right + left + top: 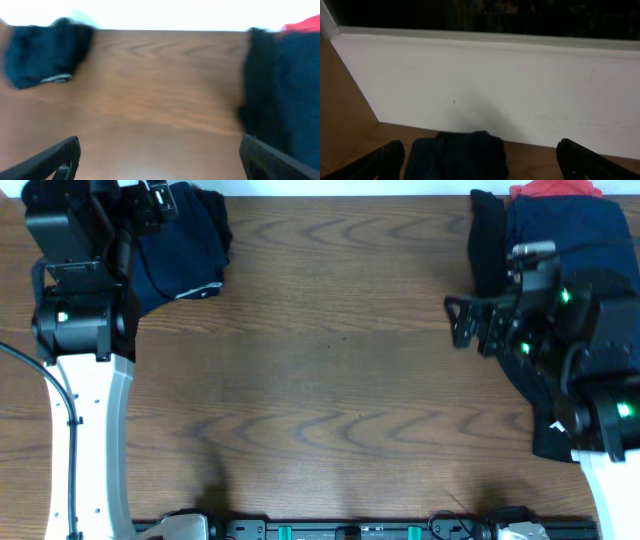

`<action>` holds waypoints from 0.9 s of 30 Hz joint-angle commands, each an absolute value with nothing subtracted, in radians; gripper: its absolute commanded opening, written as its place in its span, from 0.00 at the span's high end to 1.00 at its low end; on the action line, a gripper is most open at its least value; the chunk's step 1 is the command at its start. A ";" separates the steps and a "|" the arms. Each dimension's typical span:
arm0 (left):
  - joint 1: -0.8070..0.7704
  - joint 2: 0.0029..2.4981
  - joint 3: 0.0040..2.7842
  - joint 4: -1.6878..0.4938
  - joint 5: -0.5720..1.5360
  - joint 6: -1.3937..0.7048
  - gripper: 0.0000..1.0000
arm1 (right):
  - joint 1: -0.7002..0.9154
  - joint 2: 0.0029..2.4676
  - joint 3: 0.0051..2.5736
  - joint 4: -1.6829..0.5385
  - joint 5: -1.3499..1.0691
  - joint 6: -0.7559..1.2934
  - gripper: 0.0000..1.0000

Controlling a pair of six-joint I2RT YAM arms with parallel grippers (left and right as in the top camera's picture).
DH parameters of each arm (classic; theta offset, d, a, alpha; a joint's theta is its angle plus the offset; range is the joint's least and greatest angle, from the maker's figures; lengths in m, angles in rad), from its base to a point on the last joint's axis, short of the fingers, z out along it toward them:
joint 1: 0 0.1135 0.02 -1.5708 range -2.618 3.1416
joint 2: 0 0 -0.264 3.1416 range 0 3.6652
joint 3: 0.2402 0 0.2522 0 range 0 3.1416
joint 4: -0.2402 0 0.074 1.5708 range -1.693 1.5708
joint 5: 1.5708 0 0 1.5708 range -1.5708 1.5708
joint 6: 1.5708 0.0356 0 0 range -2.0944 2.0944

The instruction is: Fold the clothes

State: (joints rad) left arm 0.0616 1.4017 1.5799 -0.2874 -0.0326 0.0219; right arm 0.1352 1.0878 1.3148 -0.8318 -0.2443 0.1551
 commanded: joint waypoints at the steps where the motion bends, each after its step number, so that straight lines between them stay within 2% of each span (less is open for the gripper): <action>1: 0.059 1.388 1.579 -0.289 -0.033 0.009 0.02 | 0.147 1.050 1.324 -0.862 -0.418 0.274 0.01; 5: 0.059 1.392 1.578 -0.292 -0.033 0.009 0.02 | 0.147 1.029 1.324 -0.881 -0.423 0.273 0.01; 10: 0.059 1.392 1.576 -0.306 -0.033 0.009 0.02 | 0.147 1.031 1.322 -1.040 -0.409 0.276 0.01; 15: 0.059 1.392 1.575 -0.314 -0.033 0.009 0.02 | 0.147 1.056 1.321 -0.997 -0.225 0.269 0.01; 19: 0.059 1.392 1.575 -0.314 -0.033 0.009 0.02 | 0.147 1.098 1.316 -0.978 -0.156 0.181 0.01; 23: 0.059 1.392 1.575 -0.314 -0.033 0.009 0.02 | 0.148 1.049 1.215 -0.731 -0.158 -0.006 0.01; 27: 0.059 1.392 1.575 -0.314 -0.033 0.009 0.02 | 0.148 0.916 0.985 -0.436 -0.189 -0.105 0.01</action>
